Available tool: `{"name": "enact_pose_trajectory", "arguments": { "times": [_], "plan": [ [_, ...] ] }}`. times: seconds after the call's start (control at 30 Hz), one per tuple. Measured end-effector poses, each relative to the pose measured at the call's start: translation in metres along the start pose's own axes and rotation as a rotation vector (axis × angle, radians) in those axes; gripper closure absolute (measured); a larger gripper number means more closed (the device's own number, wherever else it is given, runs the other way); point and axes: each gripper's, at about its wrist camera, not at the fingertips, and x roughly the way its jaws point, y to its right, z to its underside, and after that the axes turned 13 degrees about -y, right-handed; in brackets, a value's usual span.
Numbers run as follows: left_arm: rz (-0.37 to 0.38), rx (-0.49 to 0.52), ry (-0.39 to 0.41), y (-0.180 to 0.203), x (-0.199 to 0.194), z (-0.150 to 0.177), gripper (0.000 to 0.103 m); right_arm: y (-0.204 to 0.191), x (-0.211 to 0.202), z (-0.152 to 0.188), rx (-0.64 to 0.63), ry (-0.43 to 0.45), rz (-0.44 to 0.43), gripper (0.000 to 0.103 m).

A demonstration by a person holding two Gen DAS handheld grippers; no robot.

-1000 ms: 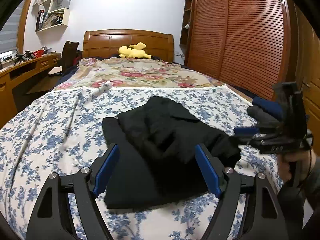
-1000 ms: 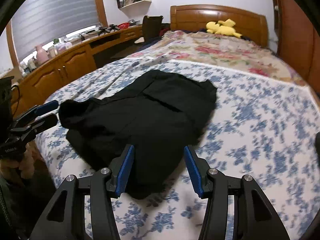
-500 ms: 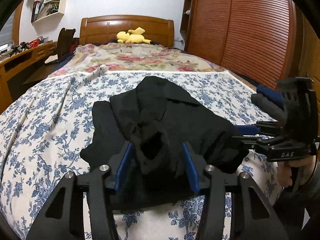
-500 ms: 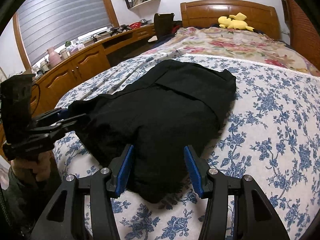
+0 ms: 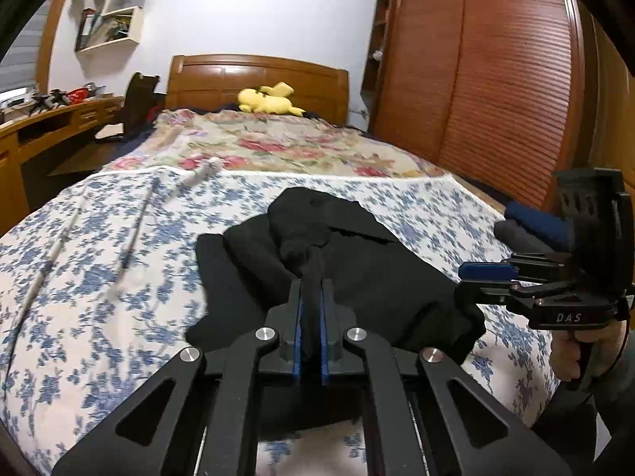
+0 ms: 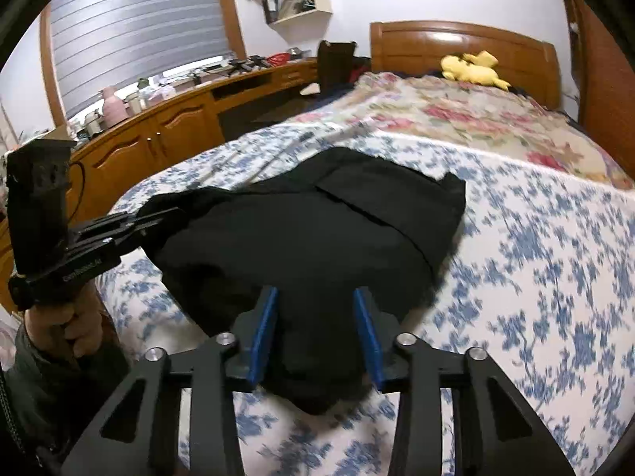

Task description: Fold large clothes

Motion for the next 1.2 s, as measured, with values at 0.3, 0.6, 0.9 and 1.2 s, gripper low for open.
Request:
{"name": "enact_pose_trajectory", "arguments": {
  "times": [0.3,0.6,0.9,1.2],
  "plan": [
    [-0.065,-0.071,0.008,-0.05,-0.014,0.012,0.096,-0.048,0.017,-0.033,-0.087,-0.009,-0.004,0.071],
    [-0.061,-0.06,-0.071,-0.063,-0.003,0.034,0.096,-0.053,0.061,-0.027,-0.116,-0.153,0.043,0.071],
    [-0.077,-0.049,-0.091,-0.058,0.001,0.039,0.081,-0.048,0.061,-0.023,-0.112,-0.155,0.027,0.071],
    [-0.082,-0.1,-0.072,-0.076,-0.007,0.039,0.024,0.0,0.051,-0.046,-0.03,-0.099,0.118,0.055]
  ]
}}
